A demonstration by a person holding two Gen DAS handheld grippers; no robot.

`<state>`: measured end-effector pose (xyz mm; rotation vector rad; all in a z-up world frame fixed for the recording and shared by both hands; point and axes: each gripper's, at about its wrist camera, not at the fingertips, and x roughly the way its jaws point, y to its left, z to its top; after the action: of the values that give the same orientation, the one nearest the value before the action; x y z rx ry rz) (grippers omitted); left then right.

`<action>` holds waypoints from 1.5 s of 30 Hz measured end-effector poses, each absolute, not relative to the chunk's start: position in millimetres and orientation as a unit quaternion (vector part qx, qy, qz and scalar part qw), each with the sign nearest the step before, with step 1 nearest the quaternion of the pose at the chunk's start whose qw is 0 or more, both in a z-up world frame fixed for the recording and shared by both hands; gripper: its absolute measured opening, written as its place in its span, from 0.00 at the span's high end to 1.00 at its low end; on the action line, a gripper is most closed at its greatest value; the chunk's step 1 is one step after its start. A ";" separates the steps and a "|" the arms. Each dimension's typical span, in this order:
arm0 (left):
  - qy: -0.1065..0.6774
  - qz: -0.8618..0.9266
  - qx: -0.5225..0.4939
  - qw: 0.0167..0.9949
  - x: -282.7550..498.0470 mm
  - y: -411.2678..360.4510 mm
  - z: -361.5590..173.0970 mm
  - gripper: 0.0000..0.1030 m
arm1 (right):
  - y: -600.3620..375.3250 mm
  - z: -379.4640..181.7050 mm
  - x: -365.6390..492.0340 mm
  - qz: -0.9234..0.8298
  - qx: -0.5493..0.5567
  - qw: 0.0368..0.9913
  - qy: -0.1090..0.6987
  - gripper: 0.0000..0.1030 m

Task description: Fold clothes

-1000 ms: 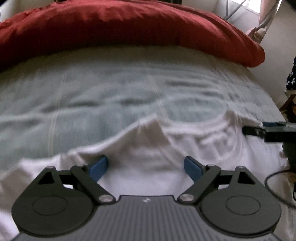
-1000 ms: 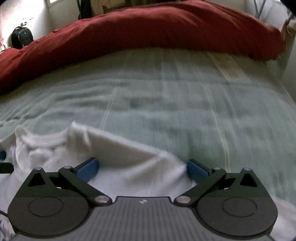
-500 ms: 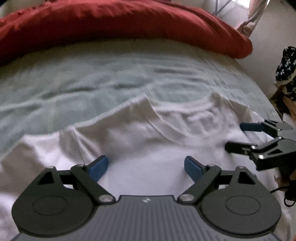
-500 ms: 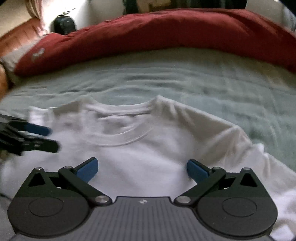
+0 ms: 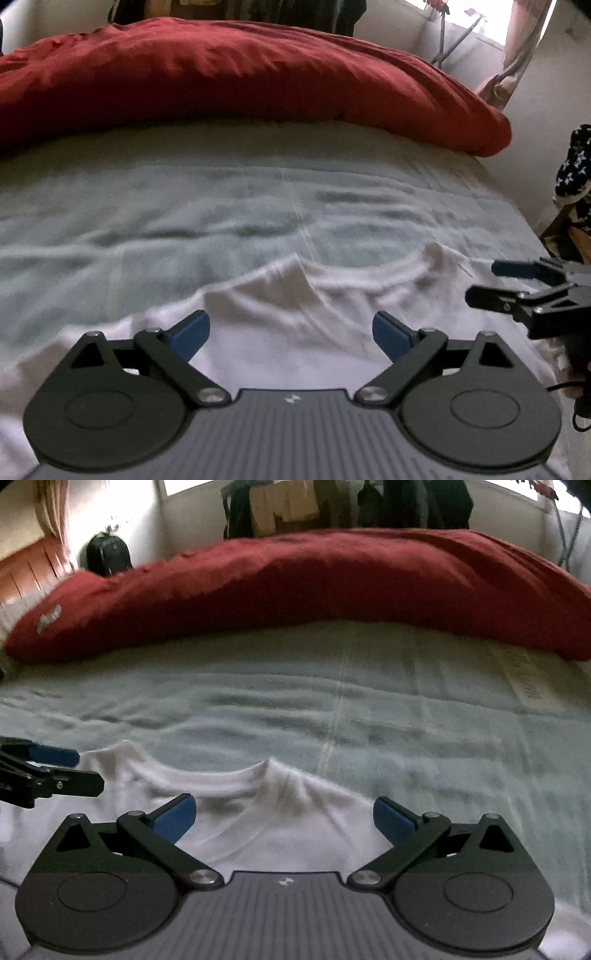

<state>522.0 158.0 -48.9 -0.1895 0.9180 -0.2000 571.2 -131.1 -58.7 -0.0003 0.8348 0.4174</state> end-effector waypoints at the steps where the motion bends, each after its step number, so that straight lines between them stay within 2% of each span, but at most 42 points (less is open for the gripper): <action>1: 0.445 -0.098 -0.096 0.885 512.4 157.8 -45.7 0.09 | -132.1 -55.8 560.0 0.203 0.007 0.891 0.407 0.00; 7: 0.487 -0.102 -0.100 0.861 495.6 146.6 -70.0 0.09 | -126.9 -77.7 519.5 0.214 0.021 0.865 0.454 0.00; 10: 0.479 -0.089 -0.081 0.869 514.0 142.3 -77.3 0.09 | -120.8 -83.7 527.4 0.199 -0.002 0.880 0.432 0.00; 17: 0.470 -0.073 -0.096 0.874 545.5 138.5 -70.7 0.09 | -132.1 -78.2 553.9 0.165 0.041 0.883 0.438 0.00; 22: 0.463 -0.096 -0.099 0.875 500.4 123.3 -47.2 0.09 | -141.4 -54.5 509.8 0.192 0.063 0.873 0.443 0.00; 29: 0.484 -0.071 -0.116 0.865 442.0 125.0 -63.9 0.09 | -125.8 -50.0 450.7 0.239 0.053 0.855 0.457 0.00; 32: 0.471 -0.082 -0.103 0.872 436.0 125.3 -65.6 0.08 | -114.8 -60.7 448.5 0.231 0.037 0.855 0.463 0.00; 39: 0.480 -0.076 -0.161 0.859 418.2 150.7 -52.2 0.09 | -104.7 -67.7 461.7 0.210 0.019 0.859 0.466 0.00; 45: 0.477 -0.029 -0.191 0.857 390.3 199.4 -36.8 0.09 | -97.5 -69.7 458.4 0.203 -0.009 0.863 0.462 0.00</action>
<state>390.3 199.4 -36.8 -0.4022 1.0016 -0.0602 458.4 -97.5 -69.7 -0.0179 0.9694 0.4266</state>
